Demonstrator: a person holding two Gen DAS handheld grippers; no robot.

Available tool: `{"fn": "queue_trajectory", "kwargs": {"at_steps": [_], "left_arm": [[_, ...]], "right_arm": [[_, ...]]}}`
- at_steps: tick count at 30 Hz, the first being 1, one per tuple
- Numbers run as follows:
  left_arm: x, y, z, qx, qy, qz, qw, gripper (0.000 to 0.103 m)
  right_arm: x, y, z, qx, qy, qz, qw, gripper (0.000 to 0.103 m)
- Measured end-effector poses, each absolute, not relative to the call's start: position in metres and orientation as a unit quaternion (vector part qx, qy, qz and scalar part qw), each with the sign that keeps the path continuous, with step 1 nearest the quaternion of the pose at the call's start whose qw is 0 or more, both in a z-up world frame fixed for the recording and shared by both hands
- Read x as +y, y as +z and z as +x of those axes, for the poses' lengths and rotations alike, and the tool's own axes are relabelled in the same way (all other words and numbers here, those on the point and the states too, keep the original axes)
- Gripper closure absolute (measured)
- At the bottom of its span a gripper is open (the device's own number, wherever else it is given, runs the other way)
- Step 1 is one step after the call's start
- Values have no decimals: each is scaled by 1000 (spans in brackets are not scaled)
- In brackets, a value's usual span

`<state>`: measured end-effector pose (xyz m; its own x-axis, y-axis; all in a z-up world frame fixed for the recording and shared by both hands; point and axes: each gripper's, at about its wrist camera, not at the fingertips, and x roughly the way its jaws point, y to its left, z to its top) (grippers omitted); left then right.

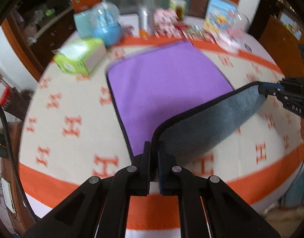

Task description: Fold towel

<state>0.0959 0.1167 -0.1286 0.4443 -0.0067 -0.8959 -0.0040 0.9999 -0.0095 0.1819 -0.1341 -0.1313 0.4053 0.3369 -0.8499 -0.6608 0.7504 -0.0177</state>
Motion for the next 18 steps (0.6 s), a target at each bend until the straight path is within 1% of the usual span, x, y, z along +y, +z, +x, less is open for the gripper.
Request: {"fn": "queue_trajectory", "kwargs": {"at_steps": [4, 8, 12, 18], "left_arm": [[134, -105, 131, 501, 25, -10, 865, 99], [151, -99, 170, 491, 45, -20, 870, 99], [170, -113, 205, 497, 63, -41, 865, 99], [191, -147, 248, 513, 84, -63, 852, 99]], "right_arm": [[-116, -108, 216, 437, 265, -161, 844, 98], [-95, -100, 254, 434, 237, -150, 856, 98], [-74, -104, 288, 440, 213, -147, 860, 98], [-47, -129, 331, 457, 183, -152, 857, 98]]}}
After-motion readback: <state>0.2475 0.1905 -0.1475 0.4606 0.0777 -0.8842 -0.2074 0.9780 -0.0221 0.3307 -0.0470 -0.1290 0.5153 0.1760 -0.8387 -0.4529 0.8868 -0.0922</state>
